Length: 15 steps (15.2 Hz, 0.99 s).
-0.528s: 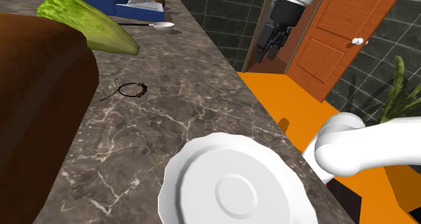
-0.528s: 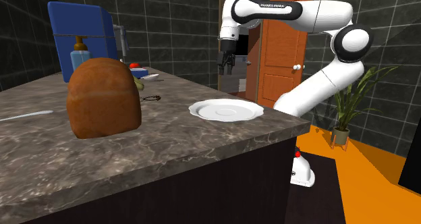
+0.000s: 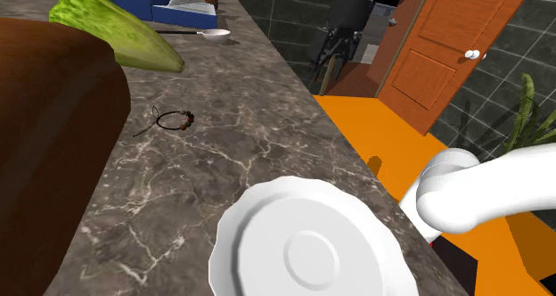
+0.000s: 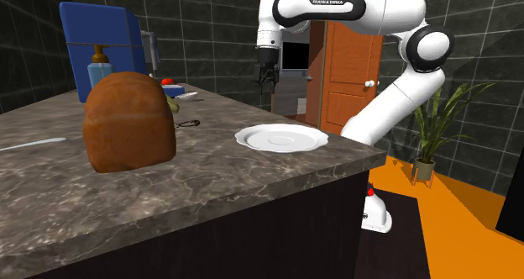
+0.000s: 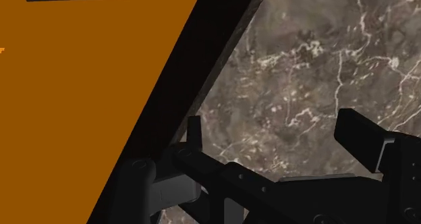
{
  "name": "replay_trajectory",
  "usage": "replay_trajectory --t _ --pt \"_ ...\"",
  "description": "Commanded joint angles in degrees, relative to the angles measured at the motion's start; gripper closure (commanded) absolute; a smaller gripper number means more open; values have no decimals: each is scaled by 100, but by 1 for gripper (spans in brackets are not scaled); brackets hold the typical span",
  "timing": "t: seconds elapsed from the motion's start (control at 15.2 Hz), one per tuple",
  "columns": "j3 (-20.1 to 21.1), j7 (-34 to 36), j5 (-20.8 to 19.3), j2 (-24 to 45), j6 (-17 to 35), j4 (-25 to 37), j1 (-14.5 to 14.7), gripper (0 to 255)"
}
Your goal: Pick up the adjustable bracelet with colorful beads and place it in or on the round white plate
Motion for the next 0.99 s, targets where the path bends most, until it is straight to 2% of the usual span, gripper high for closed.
replay_trajectory --t 0.0,0.53,0.92 --pt "268 313 87 270 91 185 20 0" --pt "1322 1589 91 1645 309 1340 9 0" --pt "2119 2692 -363 2991 320 2545 18 0"
